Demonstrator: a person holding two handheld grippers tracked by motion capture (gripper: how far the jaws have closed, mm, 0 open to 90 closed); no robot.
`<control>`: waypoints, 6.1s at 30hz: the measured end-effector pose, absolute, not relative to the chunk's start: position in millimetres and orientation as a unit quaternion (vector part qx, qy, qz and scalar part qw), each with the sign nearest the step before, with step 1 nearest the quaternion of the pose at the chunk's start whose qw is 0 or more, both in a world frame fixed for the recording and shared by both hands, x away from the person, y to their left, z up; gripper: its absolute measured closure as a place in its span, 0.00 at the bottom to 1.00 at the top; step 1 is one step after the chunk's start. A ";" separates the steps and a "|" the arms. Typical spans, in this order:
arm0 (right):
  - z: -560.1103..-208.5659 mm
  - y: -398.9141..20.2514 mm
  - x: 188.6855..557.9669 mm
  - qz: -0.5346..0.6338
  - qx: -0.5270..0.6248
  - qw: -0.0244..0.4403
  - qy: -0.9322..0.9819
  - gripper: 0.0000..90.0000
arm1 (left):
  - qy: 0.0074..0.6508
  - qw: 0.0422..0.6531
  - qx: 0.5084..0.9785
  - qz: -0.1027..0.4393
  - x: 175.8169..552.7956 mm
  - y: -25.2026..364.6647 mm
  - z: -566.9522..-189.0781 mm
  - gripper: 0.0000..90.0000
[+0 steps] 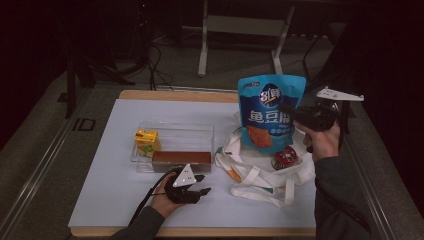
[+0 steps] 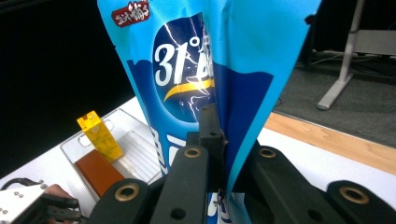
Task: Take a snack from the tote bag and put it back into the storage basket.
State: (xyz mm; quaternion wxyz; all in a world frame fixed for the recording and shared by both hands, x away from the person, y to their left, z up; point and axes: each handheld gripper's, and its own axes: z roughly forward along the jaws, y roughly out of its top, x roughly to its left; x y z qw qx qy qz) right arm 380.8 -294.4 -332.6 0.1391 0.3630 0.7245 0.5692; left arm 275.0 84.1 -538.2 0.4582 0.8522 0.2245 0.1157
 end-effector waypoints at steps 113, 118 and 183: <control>-344.6 -96.6 434.7 0.614 0.316 0.067 0.720 0.99 | 0.216 0.451 0.857 0.124 272.9 81.9 -538.3 0.53; -349.6 -87.4 440.1 0.606 0.316 0.058 0.728 0.99 | 0.216 0.451 0.857 0.122 273.5 82.6 -538.2 0.53; -421.9 -94.7 394.3 0.573 0.317 0.084 0.751 0.85 | 0.214 0.451 0.858 0.123 272.7 81.4 -538.6 0.51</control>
